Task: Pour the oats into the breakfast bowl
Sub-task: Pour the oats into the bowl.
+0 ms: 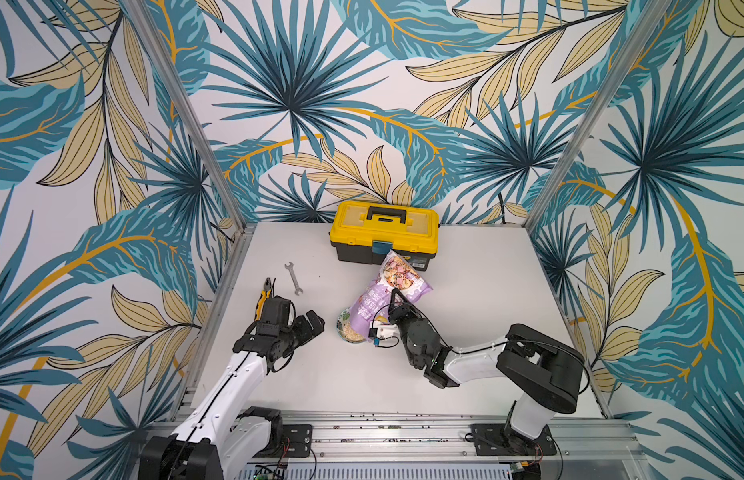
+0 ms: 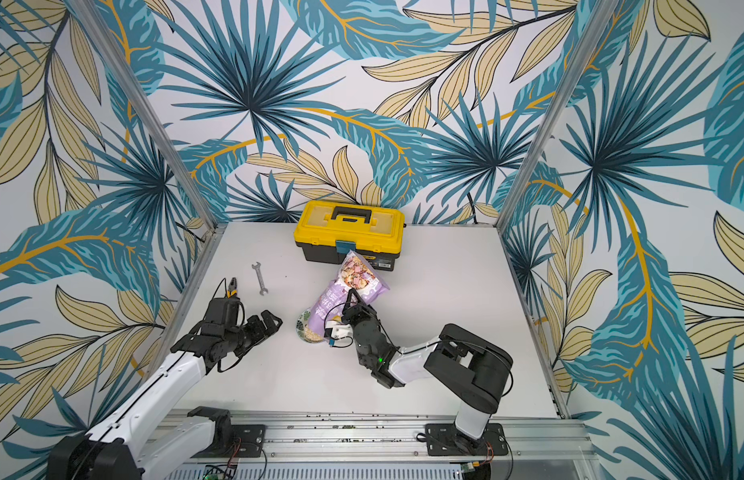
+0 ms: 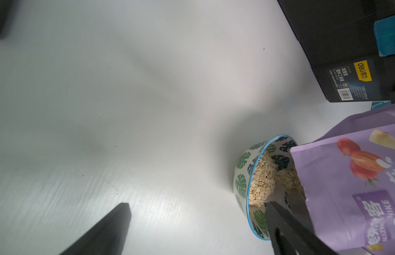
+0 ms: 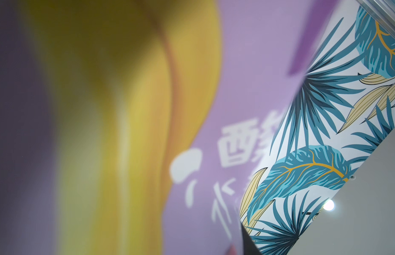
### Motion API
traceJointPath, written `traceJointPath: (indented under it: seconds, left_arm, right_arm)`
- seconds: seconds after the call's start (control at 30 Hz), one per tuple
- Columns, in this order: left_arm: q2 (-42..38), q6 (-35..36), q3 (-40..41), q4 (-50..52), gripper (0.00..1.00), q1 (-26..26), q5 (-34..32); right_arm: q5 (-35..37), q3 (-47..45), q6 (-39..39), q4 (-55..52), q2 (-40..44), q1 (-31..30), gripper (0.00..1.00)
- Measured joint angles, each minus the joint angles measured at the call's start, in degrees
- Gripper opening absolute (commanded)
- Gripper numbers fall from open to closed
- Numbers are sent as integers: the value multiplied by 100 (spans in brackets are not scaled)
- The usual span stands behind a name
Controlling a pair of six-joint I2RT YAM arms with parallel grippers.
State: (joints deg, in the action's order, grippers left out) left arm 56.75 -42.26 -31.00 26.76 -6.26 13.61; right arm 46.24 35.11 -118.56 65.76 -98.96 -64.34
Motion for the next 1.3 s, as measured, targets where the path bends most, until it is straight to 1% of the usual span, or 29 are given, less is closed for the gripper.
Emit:
traceJointPath:
  seconds: [0.27, 0.5, 0.7, 1.03, 1.13, 1.3]
  left_arm:
    - [15, 35, 0, 0, 100, 0, 39]
    - [15, 44, 0, 0, 100, 0, 44]
    - [15, 44, 0, 0, 100, 0, 59]
    - [15, 48, 0, 0, 100, 0, 59]
    - [15, 50, 0, 0, 100, 0, 59]
    - [15, 50, 0, 0, 100, 0, 59]
  right_arm:
    - [236, 79, 179, -643, 103, -173, 0]
    - [413, 166, 190, -780, 103, -247, 0]
    - [586, 470, 184, -839, 101, -245, 0]
    - [621, 625, 223, -1078, 101, -199, 0]
    - [621, 625, 297, -1294, 105, -164, 0]
    - [614, 680, 667, -1956, 188, -155, 0]
